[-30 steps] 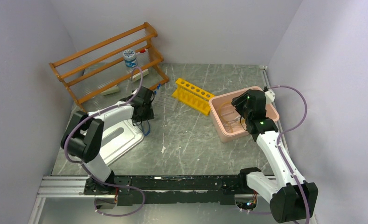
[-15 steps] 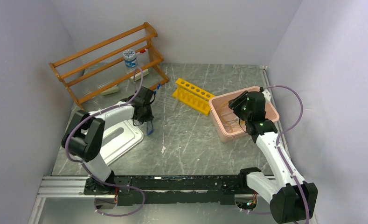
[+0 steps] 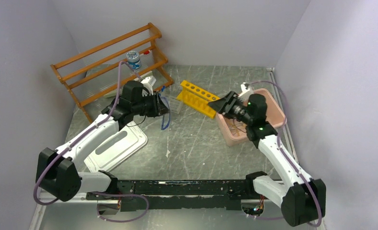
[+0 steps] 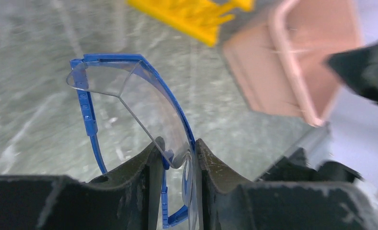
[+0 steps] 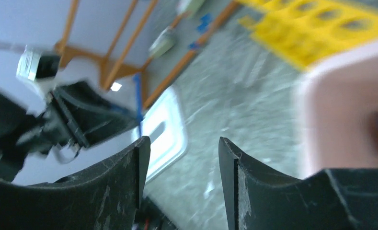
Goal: Organize the chemistry lab equipment
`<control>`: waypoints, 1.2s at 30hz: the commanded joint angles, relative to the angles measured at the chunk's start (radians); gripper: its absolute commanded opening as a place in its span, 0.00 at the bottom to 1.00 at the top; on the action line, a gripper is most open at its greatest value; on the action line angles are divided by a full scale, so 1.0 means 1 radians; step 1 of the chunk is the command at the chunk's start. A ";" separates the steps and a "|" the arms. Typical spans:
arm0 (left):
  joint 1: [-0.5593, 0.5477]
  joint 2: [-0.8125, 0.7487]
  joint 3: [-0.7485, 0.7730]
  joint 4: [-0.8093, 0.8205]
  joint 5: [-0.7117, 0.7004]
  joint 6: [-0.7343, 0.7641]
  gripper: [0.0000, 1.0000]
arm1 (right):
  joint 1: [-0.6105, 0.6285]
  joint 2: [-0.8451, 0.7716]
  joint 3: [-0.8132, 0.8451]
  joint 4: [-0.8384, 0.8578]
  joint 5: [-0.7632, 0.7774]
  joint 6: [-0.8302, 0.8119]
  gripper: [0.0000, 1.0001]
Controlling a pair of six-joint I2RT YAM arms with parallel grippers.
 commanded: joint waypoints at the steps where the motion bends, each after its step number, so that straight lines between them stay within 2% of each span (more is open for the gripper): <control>1: -0.004 -0.067 -0.017 0.191 0.308 -0.036 0.33 | 0.214 0.073 0.039 0.267 -0.107 0.105 0.58; 3: -0.005 -0.098 -0.013 0.222 0.344 -0.036 0.33 | 0.309 0.117 0.084 0.286 -0.047 0.100 0.59; 5: -0.005 -0.127 -0.020 0.251 0.374 -0.031 0.33 | 0.349 0.159 0.106 0.353 -0.039 0.127 0.60; 12: -0.005 -0.186 -0.079 0.377 0.497 -0.037 0.33 | 0.372 0.238 0.136 0.528 -0.068 0.237 0.60; 22: -0.005 -0.191 -0.085 0.434 0.557 -0.058 0.34 | 0.402 0.300 0.162 0.626 -0.182 0.319 0.48; 24: -0.006 -0.190 -0.089 0.441 0.561 -0.063 0.34 | 0.406 0.309 0.157 0.643 -0.196 0.334 0.43; 32: -0.005 -0.187 -0.094 0.433 0.550 -0.054 0.37 | 0.406 0.285 0.131 0.695 -0.194 0.372 0.05; 33: -0.005 -0.188 -0.094 0.428 0.543 -0.050 0.40 | 0.406 0.278 0.126 0.705 -0.191 0.373 0.01; 36: -0.005 -0.193 -0.090 0.426 0.537 -0.056 0.55 | 0.405 0.258 0.124 0.677 -0.170 0.355 0.00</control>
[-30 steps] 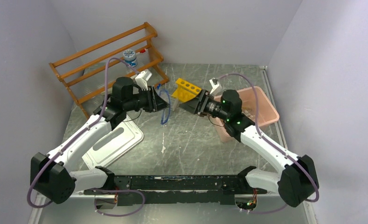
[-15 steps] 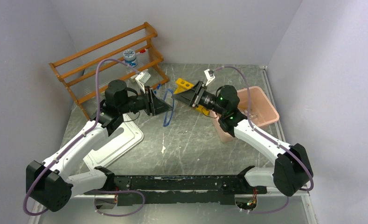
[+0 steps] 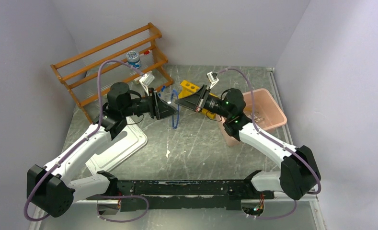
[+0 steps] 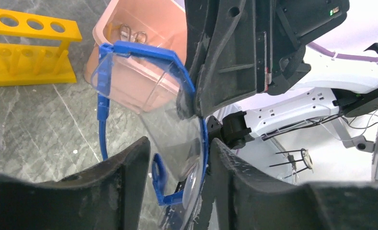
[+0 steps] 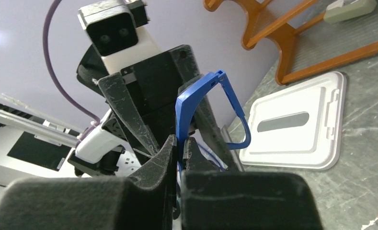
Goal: Organize the chemistry lab equipment
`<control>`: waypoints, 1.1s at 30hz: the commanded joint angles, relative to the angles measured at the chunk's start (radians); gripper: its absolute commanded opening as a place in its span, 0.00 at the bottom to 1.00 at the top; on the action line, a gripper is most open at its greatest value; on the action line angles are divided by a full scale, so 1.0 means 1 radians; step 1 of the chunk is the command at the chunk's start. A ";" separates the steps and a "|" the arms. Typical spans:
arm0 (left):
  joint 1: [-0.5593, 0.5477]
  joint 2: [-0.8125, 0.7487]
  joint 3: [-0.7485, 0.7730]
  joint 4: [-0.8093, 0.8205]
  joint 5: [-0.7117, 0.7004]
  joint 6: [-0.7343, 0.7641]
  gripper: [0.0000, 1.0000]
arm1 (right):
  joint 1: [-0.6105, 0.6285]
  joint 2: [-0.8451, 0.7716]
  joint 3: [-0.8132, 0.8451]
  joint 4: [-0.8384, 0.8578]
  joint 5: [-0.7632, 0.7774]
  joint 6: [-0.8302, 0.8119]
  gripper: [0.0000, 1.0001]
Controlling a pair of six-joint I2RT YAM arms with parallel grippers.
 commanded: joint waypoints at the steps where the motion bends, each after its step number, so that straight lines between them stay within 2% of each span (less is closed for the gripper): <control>1: -0.005 -0.016 0.000 0.022 0.006 0.001 0.63 | 0.005 -0.050 -0.005 0.023 0.022 -0.018 0.00; 3: -0.004 -0.019 0.013 0.003 -0.010 0.009 0.72 | 0.006 -0.068 -0.001 -0.014 0.043 -0.049 0.00; 6: -0.004 -0.030 0.044 -0.049 -0.047 0.044 0.78 | 0.005 -0.103 0.028 -0.126 0.099 -0.127 0.00; 10: -0.003 -0.051 0.101 -0.178 -0.114 0.122 0.81 | 0.003 -0.155 0.108 -0.341 0.216 -0.278 0.00; 15: -0.003 -0.086 0.147 -0.260 -0.200 0.180 0.83 | 0.002 -0.208 0.205 -0.589 0.387 -0.441 0.00; 19: -0.002 -0.113 0.148 -0.292 -0.263 0.217 0.84 | 0.001 -0.239 0.283 -0.801 0.591 -0.536 0.00; 22: -0.003 -0.127 0.118 -0.302 -0.303 0.237 0.84 | 0.001 -0.244 0.348 -0.959 0.867 -0.587 0.00; 28: -0.003 -0.118 0.040 -0.299 -0.349 0.251 0.83 | -0.013 -0.172 0.459 -1.243 1.306 -0.564 0.00; 31: -0.003 -0.104 0.011 -0.289 -0.353 0.254 0.82 | -0.062 -0.119 0.464 -1.320 1.389 -0.499 0.00; 33: -0.003 -0.095 -0.005 -0.282 -0.360 0.260 0.82 | -0.127 -0.101 0.425 -1.319 1.368 -0.460 0.00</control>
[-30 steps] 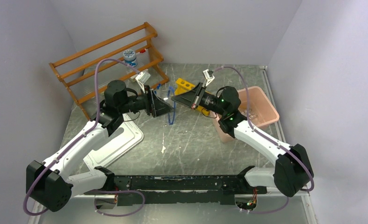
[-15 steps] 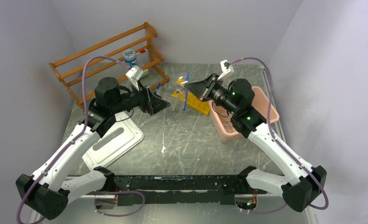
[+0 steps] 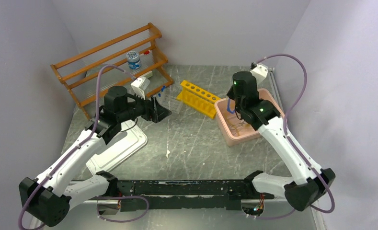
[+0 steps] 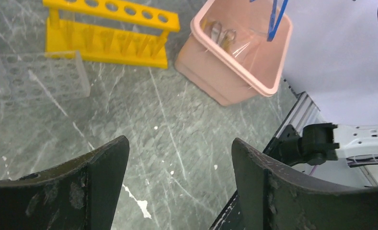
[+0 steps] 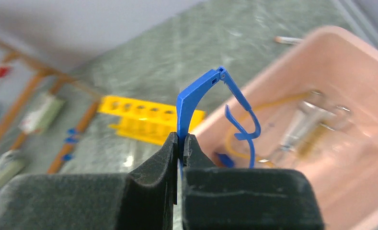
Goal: Organize the chemistry lab equipment
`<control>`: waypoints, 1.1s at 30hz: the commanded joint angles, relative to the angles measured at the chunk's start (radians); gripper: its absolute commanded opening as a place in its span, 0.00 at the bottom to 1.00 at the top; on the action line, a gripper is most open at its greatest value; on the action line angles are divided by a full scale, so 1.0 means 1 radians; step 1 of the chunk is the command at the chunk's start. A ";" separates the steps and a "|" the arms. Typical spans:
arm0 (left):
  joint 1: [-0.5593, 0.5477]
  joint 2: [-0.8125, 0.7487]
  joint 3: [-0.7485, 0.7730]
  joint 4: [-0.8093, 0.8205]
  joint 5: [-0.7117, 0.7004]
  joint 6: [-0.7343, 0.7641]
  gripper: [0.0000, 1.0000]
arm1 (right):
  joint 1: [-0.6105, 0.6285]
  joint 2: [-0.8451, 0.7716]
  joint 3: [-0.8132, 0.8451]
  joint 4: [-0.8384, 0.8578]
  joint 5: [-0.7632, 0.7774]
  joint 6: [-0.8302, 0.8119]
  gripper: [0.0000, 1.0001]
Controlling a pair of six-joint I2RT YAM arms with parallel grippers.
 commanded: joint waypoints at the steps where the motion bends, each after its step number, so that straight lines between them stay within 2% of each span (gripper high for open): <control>1: -0.003 0.015 -0.037 0.004 -0.043 0.031 0.82 | -0.127 0.046 -0.058 -0.131 0.148 0.085 0.00; 4: -0.003 0.031 -0.064 0.015 -0.053 0.039 0.81 | -0.258 0.061 -0.142 -0.075 0.060 0.127 0.00; 13: -0.003 0.090 -0.075 0.009 -0.054 0.058 0.80 | -0.429 0.118 -0.311 0.096 -0.165 0.284 0.00; 23: -0.003 0.110 -0.081 0.006 -0.068 0.067 0.79 | -0.536 0.152 -0.430 0.313 -0.363 0.366 0.00; 28: -0.002 0.119 -0.081 0.000 -0.075 0.068 0.79 | -0.565 0.204 -0.437 0.333 -0.350 0.378 0.00; 33: -0.003 0.127 -0.078 -0.005 -0.089 0.065 0.79 | -0.565 0.230 -0.458 0.341 -0.304 0.380 0.19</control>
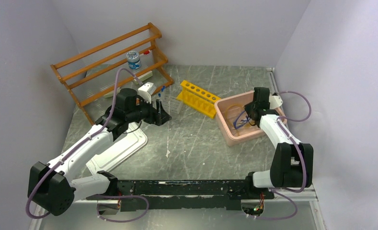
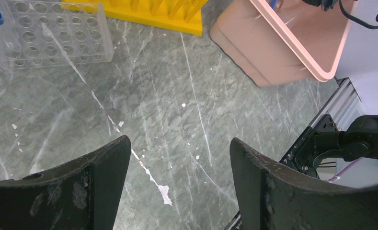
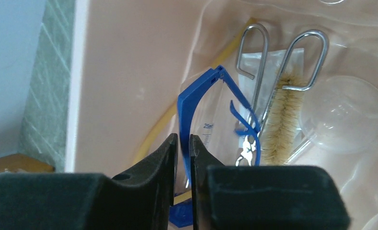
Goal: Organize the chemistry lab equipment
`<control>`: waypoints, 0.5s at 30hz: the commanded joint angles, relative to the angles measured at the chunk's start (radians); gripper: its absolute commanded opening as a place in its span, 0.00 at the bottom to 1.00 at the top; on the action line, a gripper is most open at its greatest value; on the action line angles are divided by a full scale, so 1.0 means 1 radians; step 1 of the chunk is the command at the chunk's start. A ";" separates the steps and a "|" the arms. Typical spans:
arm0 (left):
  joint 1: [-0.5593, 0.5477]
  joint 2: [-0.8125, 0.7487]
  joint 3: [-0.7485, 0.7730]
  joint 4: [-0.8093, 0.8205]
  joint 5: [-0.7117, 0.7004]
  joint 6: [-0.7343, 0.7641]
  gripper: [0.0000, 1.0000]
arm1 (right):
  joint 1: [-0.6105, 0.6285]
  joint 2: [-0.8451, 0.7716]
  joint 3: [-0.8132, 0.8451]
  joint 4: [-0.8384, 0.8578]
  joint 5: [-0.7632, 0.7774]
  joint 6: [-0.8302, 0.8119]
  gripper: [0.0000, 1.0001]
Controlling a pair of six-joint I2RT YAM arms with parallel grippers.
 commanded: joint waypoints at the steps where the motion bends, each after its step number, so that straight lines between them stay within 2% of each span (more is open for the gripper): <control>1: -0.003 0.010 0.001 -0.003 -0.028 0.014 0.79 | -0.007 0.018 -0.025 0.038 0.038 0.016 0.22; 8: -0.003 0.018 0.014 -0.024 -0.068 0.010 0.79 | -0.008 0.020 -0.013 0.029 0.044 0.007 0.31; 15: -0.003 0.023 0.051 -0.155 -0.309 -0.028 0.78 | -0.008 -0.082 0.049 -0.032 0.034 -0.069 0.37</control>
